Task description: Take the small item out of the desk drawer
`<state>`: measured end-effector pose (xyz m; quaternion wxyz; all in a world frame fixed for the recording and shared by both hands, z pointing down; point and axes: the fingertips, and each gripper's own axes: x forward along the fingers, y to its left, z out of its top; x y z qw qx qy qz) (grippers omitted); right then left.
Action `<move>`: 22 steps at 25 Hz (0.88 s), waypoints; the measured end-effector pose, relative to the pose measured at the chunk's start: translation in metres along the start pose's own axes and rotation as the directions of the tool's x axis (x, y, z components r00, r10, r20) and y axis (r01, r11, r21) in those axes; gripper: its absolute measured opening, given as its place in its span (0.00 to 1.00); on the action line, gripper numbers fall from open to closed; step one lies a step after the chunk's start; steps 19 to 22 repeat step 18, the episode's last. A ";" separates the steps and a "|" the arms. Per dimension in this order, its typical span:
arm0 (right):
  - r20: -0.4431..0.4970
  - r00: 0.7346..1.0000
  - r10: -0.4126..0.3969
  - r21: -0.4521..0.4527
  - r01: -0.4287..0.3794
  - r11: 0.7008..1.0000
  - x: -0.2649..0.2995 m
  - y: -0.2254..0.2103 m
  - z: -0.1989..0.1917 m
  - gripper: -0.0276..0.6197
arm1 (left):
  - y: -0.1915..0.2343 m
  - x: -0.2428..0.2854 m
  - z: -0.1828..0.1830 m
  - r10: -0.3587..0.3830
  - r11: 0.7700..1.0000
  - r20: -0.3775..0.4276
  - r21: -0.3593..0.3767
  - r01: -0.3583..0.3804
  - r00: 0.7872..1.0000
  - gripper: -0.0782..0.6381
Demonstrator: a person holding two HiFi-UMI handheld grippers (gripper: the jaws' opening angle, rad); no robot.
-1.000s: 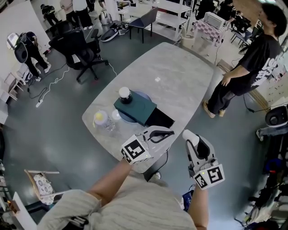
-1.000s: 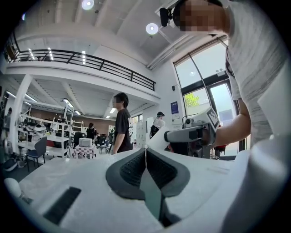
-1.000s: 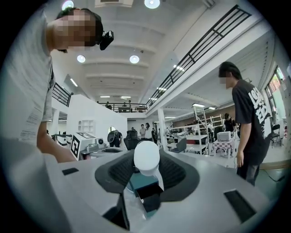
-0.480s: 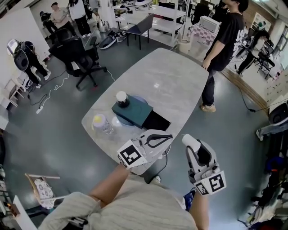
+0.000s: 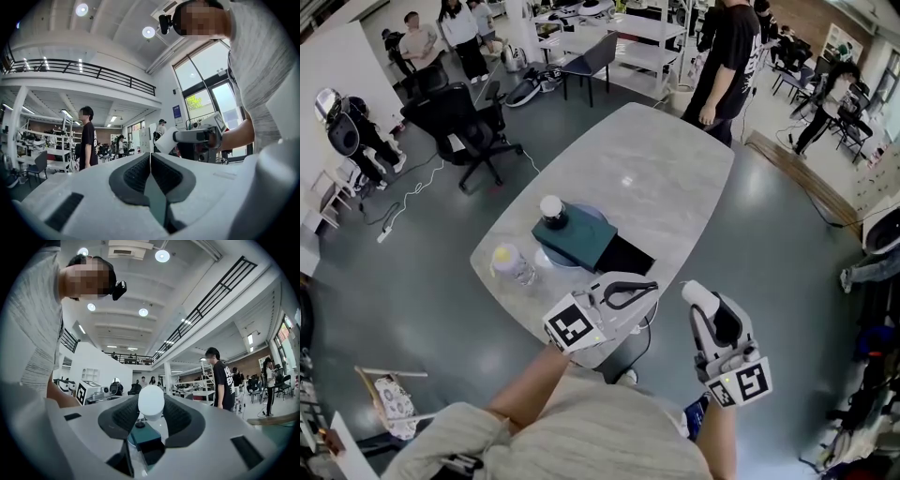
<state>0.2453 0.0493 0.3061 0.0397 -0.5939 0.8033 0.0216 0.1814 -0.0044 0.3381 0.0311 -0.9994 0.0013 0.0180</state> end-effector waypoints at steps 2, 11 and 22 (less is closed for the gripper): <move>-0.005 1.000 0.001 0.000 -0.001 1.000 -0.001 -0.003 -0.002 0.28 | -0.001 0.003 -0.002 -0.004 1.000 -0.002 0.007 0.004 1.000 0.13; -0.011 1.000 0.015 0.012 -0.015 1.000 0.003 -0.004 -0.008 0.28 | 0.001 0.000 -0.007 -0.011 0.999 -0.019 0.042 0.012 1.000 0.13; -0.020 0.999 0.035 0.016 -0.034 0.999 0.013 -0.001 -0.011 0.28 | 0.007 -0.004 -0.008 0.004 1.000 -0.028 0.012 -0.003 1.000 0.13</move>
